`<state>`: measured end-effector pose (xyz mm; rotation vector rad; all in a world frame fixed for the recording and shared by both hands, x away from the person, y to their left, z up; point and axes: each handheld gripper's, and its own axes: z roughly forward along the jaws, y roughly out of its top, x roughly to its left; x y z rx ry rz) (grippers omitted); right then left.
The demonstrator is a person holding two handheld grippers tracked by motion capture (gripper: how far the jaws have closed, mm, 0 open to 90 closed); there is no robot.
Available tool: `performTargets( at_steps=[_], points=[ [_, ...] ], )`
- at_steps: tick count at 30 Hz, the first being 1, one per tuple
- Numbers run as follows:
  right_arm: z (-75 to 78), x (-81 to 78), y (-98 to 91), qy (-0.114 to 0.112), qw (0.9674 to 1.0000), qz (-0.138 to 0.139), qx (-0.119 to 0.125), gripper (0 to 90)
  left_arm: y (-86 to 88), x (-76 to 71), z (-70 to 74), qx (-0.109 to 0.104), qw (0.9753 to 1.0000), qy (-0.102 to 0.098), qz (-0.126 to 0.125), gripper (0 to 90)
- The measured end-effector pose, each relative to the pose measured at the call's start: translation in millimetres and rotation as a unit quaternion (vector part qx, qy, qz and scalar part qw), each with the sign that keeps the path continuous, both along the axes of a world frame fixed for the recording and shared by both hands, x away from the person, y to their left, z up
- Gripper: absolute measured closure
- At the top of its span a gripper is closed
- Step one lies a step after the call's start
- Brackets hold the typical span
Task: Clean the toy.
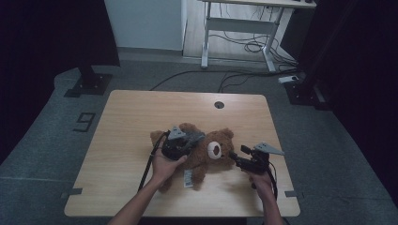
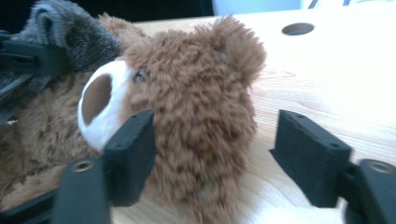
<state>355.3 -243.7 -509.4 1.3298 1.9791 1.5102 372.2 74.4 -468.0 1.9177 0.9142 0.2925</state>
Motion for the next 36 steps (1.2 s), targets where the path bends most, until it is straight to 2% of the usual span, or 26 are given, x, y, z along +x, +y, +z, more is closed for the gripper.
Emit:
performTargets(
  at_steps=[5,7,9,10,11,12,14,15,17,18,19,20,22,23,24,25,26,28,30,33,34,35,36],
  points=[
    [3.9,14.1,16.3,0.012,0.9993,0.026,-0.023,18.1,1.1,-4.3,-2.3,-0.007,1.0,-0.003,-0.001,77.7],
    [2.7,20.6,22.8,0.019,0.9989,0.029,-0.032,14.7,2.1,-4.9,-3.5,-0.006,1.0,-0.001,-0.001,77.8],
    [-1.1,27.7,21.3,0.03,0.9988,0.035,-0.014,13.3,3.7,-4.4,-5.3,-0.015,0.9999,0.005,-0.003,77.8],
    [-1.1,27.7,21.3,0.03,0.9988,0.035,-0.014,13.3,3.7,-4.4,-5.3,-0.015,0.9999,0.005,-0.003,77.8],
    [-6.4,32.8,17.5,0.051,0.9975,0.048,0.011,12.8,3.3,-4.3,-5.7,-0.014,0.9999,0.004,-0.003,77.8],
    [-6.4,32.8,17.5,0.051,0.9975,0.048,0.011,12.8,3.3,-4.3,-5.7,-0.014,0.9999,0.004,-0.003,77.9],
    [-12.4,37.8,13.7,0.065,0.9953,0.063,0.035,13.7,2.8,-4.4,-6.0,-0.011,0.9999,0.001,-0.003,77.9],
    [-12.4,37.8,13.7,0.065,0.9953,0.063,0.035,13.7,2.7,-4.5,-6.1,-0.011,0.9999,0.001,-0.003,77.9],
    [-15.9,41.3,12.9,0.072,0.9923,0.088,0.049,20.9,3.3,-4.3,-6.8,-0.011,0.9999,0.001,-0.003,77.9],
    [-15.9,41.3,12.9,0.072,0.9923,0.088,0.049,20.9,3.3,-4.3,-6.8,-0.011,0.9999,0.001,-0.003,77.9],
    [-17.9,43.1,13.7,0.074,0.9901,0.105,0.057,27.8,3.6,-4.3,-7.0,-0.01,0.9999,0.0,-0.002,77.9],
    [-17.9,43.1,13.7,0.074,0.9901,0.105,0.057,27.8,4.0,-4.3,-7.2,-0.009,1.0,0.0,-0.002,77.9],
    [-18.9,44.0,14.8,0.085,0.9875,0.118,0.061,38.7,5.1,-4.2,-7.9,-0.01,0.9999,-0.001,-0.002,77.9],
    [-18.1,43.9,15.3,0.087,0.9879,0.115,0.057,48.2,5.5,-4.3,-8.4,-0.012,0.9999,-0.002,-0.002,77.9],
    [-18.1,43.9,15.3,0.087,0.9879,0.115,0.057,48.2,5.6,-4.4,-8.9,-0.012,0.9999,-0.003,-0.002,77.9],
    [-17.7,43.4,15.9,0.086,0.9885,0.112,0.054,52.8,5.3,-4.5,-9.5,-0.012,0.9999,-0.006,-0.001,77.9],
    [-16.4,40.4,18.9,0.073,0.9912,0.102,0.042,59.4,4.8,-4.3,-10.0,-0.01,0.9999,-0.009,0.0,78.0],
    [-14.5,36.0,22.3,0.052,0.9945,0.088,0.02,63.6,2.6,-0.5,-11.5,0.005,0.9998,-0.021,0.0,78.1],
    [-13.0,31.1,25.8,0.027,0.9975,0.065,0.0,66.7,1.5,5.0,-11.2,0.008,0.9997,-0.021,0.0,78.1],
    [-12.3,28.5,29.7,0.006,0.9991,0.036,-0.02,69.0,0.4,11.7,-10.1,0.013,0.9997,-0.02,-0.001,78.1],
    [-12.7,28.2,30.3,-0.004,0.9993,0.027,-0.024,69.7,-0.8,18.8,-9.6,0.012,0.9997,-0.019,0.001,78.1],
    [-12.7,28.2,30.3,-0.004,0.9993,0.027,-0.024,69.7,-0.8,18.8,-9.6,0.012,0.9997,-0.019,0.001,78.1],
    [-14.2,29.3,31.0,-0.018,0.9994,0.012,-0.027,70.8,-1.6,22.5,-9.3,0.012,0.9998,-0.018,0.002,78.0]
  ],
)
